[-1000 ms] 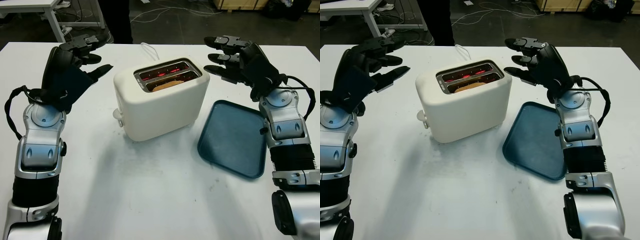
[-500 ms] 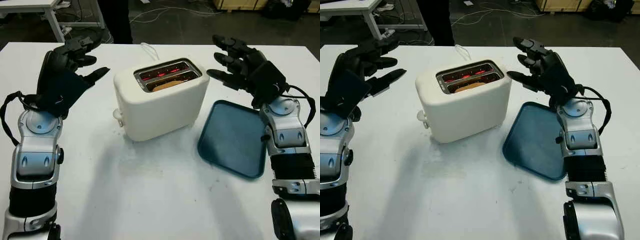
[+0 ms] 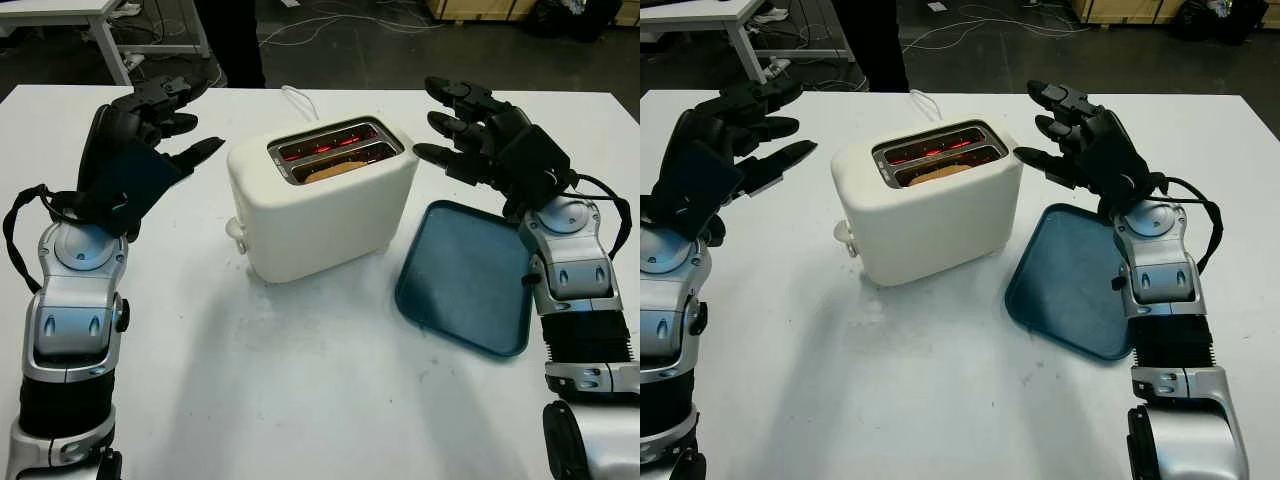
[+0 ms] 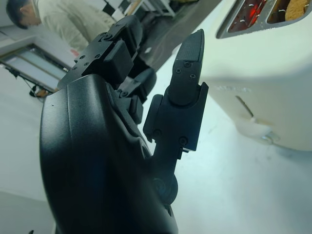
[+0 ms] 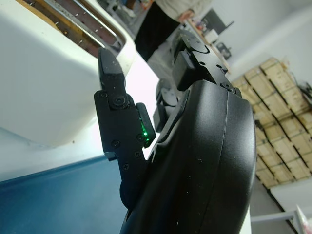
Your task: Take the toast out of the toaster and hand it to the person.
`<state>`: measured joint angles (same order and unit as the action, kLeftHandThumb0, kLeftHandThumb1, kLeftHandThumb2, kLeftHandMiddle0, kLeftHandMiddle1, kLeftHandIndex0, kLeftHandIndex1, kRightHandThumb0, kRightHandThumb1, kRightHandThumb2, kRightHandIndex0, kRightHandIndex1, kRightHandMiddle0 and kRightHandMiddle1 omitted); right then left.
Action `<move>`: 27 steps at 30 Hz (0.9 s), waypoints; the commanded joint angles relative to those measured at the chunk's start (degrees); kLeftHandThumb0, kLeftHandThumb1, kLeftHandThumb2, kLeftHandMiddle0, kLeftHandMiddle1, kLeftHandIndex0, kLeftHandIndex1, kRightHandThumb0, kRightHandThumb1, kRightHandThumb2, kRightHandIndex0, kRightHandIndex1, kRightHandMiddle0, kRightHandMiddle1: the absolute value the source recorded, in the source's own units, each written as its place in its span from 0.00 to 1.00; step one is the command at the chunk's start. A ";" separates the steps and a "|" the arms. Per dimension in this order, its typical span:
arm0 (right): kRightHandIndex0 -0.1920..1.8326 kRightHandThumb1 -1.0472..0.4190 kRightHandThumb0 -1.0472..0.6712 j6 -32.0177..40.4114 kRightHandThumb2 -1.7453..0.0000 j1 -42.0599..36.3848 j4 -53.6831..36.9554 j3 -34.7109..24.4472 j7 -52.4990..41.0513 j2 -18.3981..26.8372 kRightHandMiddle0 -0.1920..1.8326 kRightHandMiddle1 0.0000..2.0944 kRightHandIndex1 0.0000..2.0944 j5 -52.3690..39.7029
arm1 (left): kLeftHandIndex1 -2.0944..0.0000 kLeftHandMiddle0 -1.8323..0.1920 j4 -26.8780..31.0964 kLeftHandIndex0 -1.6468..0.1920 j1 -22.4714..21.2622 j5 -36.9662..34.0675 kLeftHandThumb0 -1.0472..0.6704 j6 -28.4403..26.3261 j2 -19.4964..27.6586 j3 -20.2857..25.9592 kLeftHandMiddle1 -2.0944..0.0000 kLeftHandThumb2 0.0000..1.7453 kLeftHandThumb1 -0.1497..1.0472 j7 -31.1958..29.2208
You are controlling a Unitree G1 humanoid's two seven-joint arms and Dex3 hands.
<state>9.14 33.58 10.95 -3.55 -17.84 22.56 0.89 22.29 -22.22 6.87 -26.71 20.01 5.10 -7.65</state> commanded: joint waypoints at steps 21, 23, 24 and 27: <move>0.27 0.09 0.41 2.37 0.98 1.13 -1.10 1.22 -0.66 0.78 0.26 0.00 0.00 0.77 | 1.00 0.77 -1.70 0.59 -2.91 -0.76 0.36 0.54 -0.85 -1.78 0.66 0.06 0.89 -1.06; 0.27 0.09 0.40 2.41 0.98 1.16 -1.18 1.23 -0.66 0.82 0.26 0.00 0.00 0.77 | 1.00 0.77 -1.55 0.60 -2.87 -0.83 0.37 0.39 -0.86 -1.88 0.66 0.06 0.89 -1.22; 0.27 0.09 0.40 2.36 0.98 1.17 -1.21 1.24 -0.67 0.82 0.26 0.00 0.01 0.75 | 1.00 0.77 -1.47 0.60 -2.85 -0.86 0.37 0.27 -0.92 -1.91 0.66 0.06 0.89 -1.26; 0.27 0.09 0.41 3.30 0.98 1.24 -1.55 1.05 -0.48 0.45 0.26 0.00 0.00 0.34 | 1.00 0.78 -1.23 0.60 -2.73 -0.88 0.38 -0.25 -1.19 -2.01 0.65 0.07 0.89 -1.24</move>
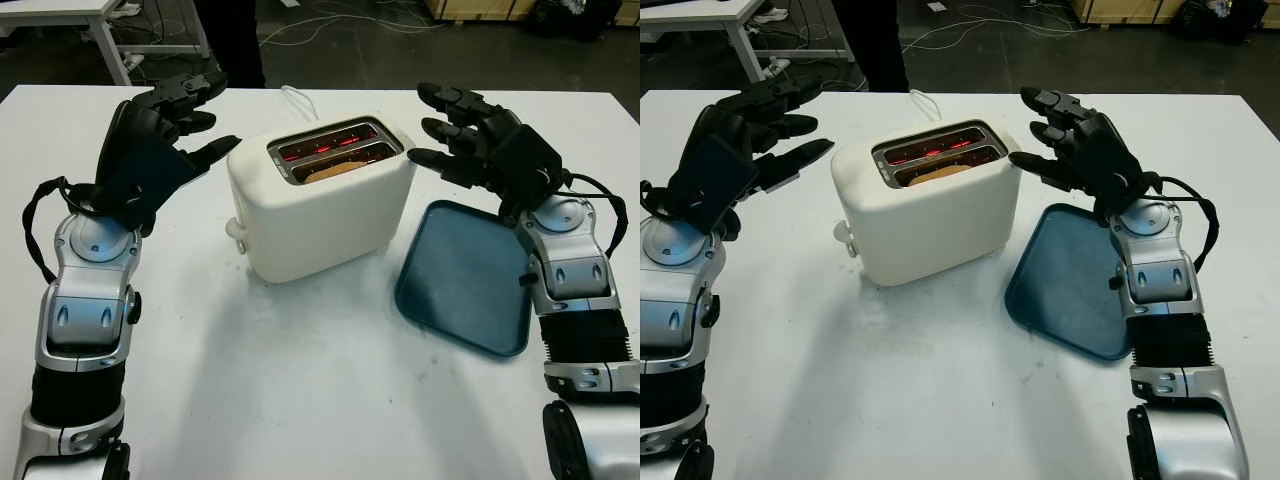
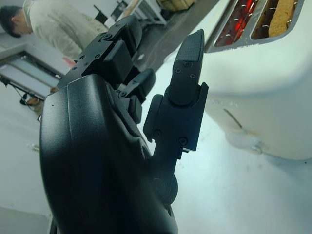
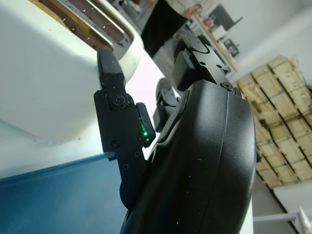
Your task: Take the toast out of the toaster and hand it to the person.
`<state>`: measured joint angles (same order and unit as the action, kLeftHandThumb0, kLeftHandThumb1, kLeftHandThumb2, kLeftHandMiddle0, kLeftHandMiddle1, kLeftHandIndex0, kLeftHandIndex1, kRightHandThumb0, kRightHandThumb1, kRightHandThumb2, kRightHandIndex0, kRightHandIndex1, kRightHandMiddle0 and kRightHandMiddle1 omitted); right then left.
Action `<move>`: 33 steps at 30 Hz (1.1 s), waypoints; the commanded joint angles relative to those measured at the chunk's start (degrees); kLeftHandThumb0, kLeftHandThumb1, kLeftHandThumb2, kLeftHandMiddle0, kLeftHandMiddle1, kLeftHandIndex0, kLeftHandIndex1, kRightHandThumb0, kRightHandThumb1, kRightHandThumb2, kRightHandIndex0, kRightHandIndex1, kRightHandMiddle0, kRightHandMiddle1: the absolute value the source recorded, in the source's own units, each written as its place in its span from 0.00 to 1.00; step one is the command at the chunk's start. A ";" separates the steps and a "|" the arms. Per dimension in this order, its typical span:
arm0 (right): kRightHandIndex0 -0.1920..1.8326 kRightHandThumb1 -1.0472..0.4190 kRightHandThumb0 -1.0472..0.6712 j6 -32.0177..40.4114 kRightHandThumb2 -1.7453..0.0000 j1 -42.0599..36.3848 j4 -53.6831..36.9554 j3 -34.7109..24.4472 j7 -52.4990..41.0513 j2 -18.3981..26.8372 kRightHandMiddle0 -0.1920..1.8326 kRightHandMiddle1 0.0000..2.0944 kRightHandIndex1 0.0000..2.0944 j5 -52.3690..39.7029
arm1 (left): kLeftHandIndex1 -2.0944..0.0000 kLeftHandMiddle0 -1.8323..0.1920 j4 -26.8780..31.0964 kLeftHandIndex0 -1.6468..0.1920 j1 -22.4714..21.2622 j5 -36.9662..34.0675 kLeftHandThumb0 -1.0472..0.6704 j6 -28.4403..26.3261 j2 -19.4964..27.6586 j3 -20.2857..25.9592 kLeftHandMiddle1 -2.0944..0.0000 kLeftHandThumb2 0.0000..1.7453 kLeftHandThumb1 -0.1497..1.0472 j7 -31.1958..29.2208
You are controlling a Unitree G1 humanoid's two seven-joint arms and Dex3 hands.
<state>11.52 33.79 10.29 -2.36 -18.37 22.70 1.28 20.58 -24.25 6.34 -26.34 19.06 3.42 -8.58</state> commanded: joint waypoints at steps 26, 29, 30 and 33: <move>0.27 0.09 0.44 0.66 0.97 0.40 -1.47 -0.50 -0.38 0.55 0.26 0.00 0.00 -0.63 | 1.00 0.79 0.05 0.59 0.35 -0.20 0.36 1.14 0.27 0.62 0.62 0.06 0.89 -0.20; 0.27 0.09 0.44 0.17 0.97 0.45 -1.20 -0.42 -0.62 0.67 0.26 0.00 0.00 -0.61 | 1.00 0.79 0.07 0.60 0.42 -0.21 0.36 1.22 0.23 0.60 0.62 0.06 0.89 -0.19; 0.27 0.09 0.43 0.14 0.97 0.48 -1.16 -0.35 -0.70 0.76 0.26 0.00 0.00 -0.51 | 1.00 0.79 0.10 0.60 0.45 -0.20 0.36 1.23 0.20 0.59 0.62 0.07 0.89 -0.17; 0.27 0.09 0.42 0.60 0.97 0.65 -1.27 -0.28 -0.83 0.87 0.26 0.00 0.01 -0.41 | 1.00 0.80 0.06 0.60 0.60 -0.26 0.37 1.57 0.10 0.66 0.62 0.07 0.89 -0.08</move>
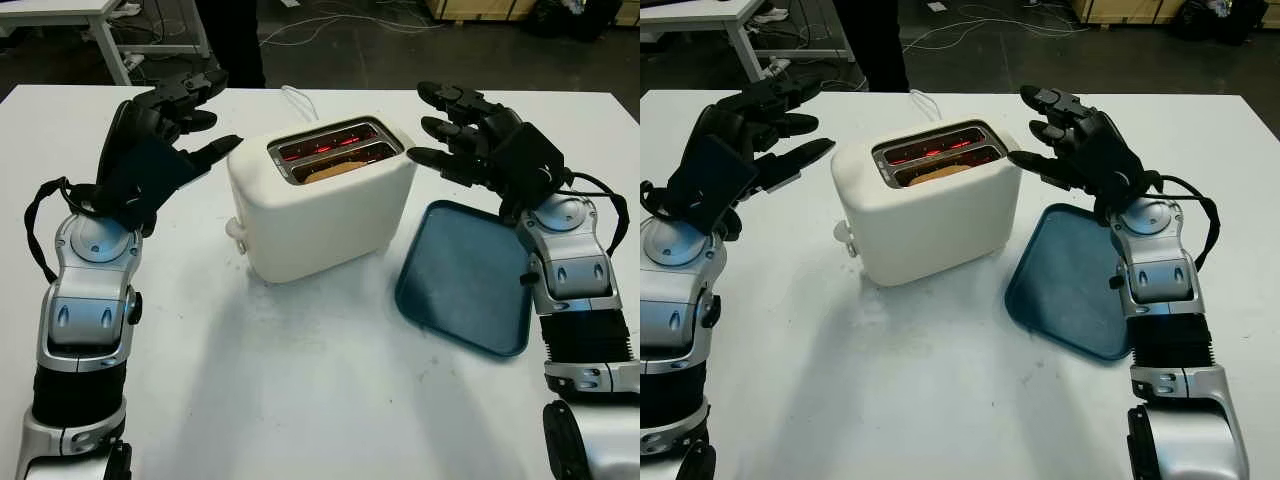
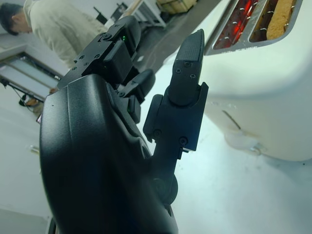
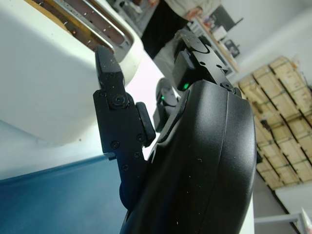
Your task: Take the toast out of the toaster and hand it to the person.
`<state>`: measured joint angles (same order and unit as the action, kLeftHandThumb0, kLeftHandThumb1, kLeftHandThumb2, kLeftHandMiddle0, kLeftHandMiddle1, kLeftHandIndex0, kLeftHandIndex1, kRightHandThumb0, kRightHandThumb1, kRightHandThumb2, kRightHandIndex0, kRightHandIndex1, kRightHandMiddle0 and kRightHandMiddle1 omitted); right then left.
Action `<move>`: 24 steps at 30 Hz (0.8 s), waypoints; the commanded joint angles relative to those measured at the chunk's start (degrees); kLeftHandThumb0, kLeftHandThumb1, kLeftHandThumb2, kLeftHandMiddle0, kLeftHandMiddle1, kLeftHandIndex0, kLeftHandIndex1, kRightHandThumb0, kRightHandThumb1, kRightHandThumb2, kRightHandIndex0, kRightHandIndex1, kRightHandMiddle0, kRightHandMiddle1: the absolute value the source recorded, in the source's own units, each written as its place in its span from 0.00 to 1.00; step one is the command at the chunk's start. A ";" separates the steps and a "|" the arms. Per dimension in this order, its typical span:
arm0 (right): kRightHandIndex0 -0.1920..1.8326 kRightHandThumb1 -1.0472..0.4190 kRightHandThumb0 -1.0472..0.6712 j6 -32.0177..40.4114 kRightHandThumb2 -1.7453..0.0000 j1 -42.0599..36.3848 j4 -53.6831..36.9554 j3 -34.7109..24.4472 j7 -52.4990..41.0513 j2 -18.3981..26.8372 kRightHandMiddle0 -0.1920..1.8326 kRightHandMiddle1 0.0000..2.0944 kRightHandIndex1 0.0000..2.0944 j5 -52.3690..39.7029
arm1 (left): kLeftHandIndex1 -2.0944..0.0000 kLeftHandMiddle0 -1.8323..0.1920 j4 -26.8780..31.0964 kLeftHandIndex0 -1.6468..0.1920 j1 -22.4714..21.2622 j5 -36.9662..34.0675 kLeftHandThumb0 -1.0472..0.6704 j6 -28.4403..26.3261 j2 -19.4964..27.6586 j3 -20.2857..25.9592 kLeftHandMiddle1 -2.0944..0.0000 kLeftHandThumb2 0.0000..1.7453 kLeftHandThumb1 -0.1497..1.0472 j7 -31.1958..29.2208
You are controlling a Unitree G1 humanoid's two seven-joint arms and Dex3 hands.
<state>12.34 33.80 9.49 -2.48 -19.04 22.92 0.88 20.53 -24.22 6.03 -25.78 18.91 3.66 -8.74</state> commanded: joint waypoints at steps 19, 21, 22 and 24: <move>0.27 0.09 0.41 0.47 0.98 0.57 -1.08 -0.38 -0.78 0.60 0.26 0.00 0.00 -0.54 | 1.00 0.83 0.29 0.62 0.48 0.69 0.37 1.20 0.54 0.25 0.61 0.07 0.89 0.21; 0.27 0.09 0.41 0.33 0.98 0.73 -0.97 -0.37 -0.92 0.68 0.26 0.00 0.00 -0.42 | 1.00 0.83 0.11 0.62 0.45 0.71 0.37 1.52 0.45 0.32 0.60 0.06 0.89 0.24; 0.27 0.09 0.41 0.38 0.98 0.80 -0.99 -0.35 -0.93 0.71 0.26 0.00 0.00 -0.33 | 1.00 0.83 0.02 0.62 0.43 0.69 0.37 1.59 0.42 0.36 0.60 0.06 0.89 0.20; 0.27 0.09 0.42 0.60 0.98 0.88 -1.12 -0.38 -0.87 0.69 0.27 0.00 0.01 -0.31 | 1.00 0.83 -0.10 0.62 0.39 0.60 0.37 1.66 0.36 0.41 0.60 0.06 0.89 0.11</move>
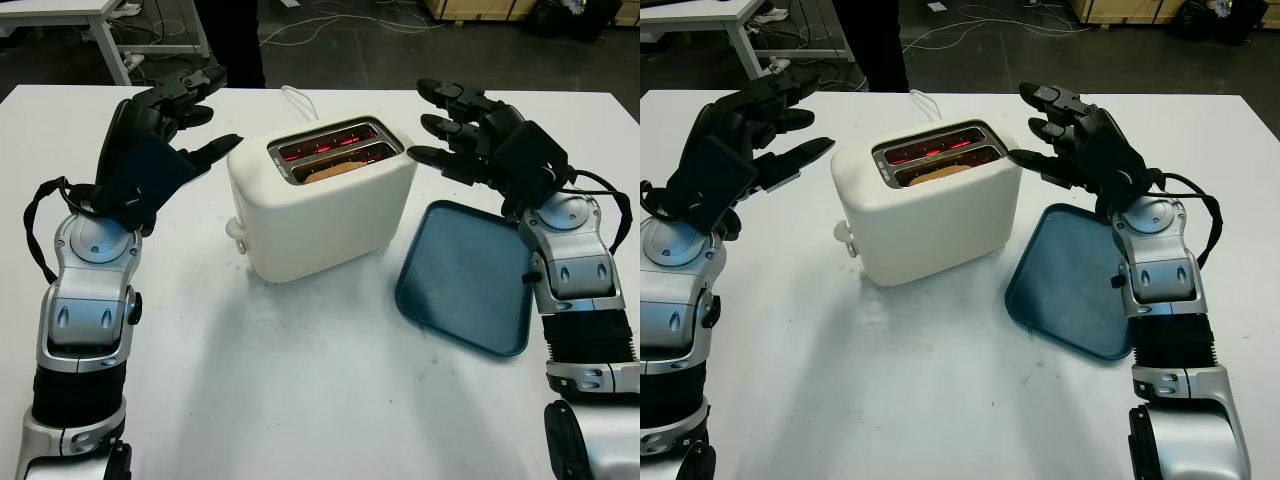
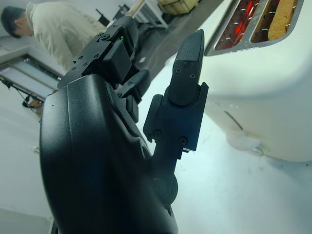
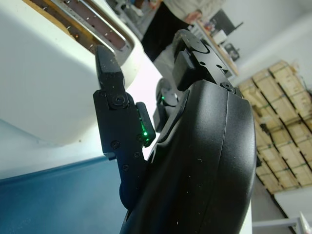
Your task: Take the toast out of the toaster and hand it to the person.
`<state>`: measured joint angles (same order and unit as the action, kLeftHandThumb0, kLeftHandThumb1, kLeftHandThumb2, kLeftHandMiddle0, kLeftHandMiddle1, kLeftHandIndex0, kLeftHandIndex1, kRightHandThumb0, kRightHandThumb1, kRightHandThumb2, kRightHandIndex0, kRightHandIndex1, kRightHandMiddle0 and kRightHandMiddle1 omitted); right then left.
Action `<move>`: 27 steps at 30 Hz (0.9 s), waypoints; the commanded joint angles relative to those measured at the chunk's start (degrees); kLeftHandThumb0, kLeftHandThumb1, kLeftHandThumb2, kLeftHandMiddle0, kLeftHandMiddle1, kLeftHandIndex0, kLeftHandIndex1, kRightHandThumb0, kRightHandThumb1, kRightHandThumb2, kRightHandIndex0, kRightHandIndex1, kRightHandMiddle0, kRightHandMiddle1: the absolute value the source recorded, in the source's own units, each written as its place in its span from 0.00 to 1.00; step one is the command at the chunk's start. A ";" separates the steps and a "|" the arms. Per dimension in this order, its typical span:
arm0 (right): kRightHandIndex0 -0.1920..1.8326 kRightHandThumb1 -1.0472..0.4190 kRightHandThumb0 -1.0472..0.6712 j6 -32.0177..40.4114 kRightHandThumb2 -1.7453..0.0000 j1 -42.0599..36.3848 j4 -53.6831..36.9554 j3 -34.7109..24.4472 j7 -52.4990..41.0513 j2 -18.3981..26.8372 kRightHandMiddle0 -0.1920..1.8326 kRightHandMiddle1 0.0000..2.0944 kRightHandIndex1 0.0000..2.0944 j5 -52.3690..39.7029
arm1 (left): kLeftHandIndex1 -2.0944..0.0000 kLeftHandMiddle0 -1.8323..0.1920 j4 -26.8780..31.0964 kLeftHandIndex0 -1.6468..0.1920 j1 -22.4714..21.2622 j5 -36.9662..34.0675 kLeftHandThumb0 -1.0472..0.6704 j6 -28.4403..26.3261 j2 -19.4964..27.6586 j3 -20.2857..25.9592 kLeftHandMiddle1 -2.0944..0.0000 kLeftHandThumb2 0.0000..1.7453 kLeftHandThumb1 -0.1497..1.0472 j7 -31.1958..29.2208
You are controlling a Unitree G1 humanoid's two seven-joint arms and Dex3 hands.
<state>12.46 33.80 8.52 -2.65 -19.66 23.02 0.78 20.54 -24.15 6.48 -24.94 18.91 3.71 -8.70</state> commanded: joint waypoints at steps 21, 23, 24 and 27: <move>0.37 0.09 0.47 -4.79 0.99 0.60 2.77 -1.22 0.82 0.31 0.34 0.03 0.05 0.22 | 0.98 0.78 0.12 0.58 0.14 -0.42 0.36 -0.06 0.39 0.62 0.59 0.05 0.89 -0.03; 0.38 0.09 0.46 -4.84 0.99 0.68 2.96 -1.13 0.91 0.44 0.35 0.03 0.06 0.50 | 0.98 0.78 0.27 0.57 0.11 -0.36 0.36 -0.30 0.37 0.64 0.60 0.05 0.89 0.03; 0.38 0.09 0.46 -4.96 0.99 0.70 3.04 -1.10 0.90 0.50 0.35 0.03 0.06 0.57 | 0.98 0.77 0.24 0.57 0.11 -0.30 0.36 -0.15 0.41 0.64 0.60 0.05 0.89 0.04; 0.38 0.09 0.45 -4.64 1.00 0.79 3.04 -1.10 0.82 0.56 0.35 0.03 0.06 0.55 | 0.98 0.77 0.53 0.57 0.04 -0.40 0.36 -0.74 0.29 0.73 0.60 0.05 0.89 0.06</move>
<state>9.16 33.80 11.15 -3.80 -19.14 22.97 1.04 20.56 -24.15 6.03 -24.99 18.91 3.97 -8.73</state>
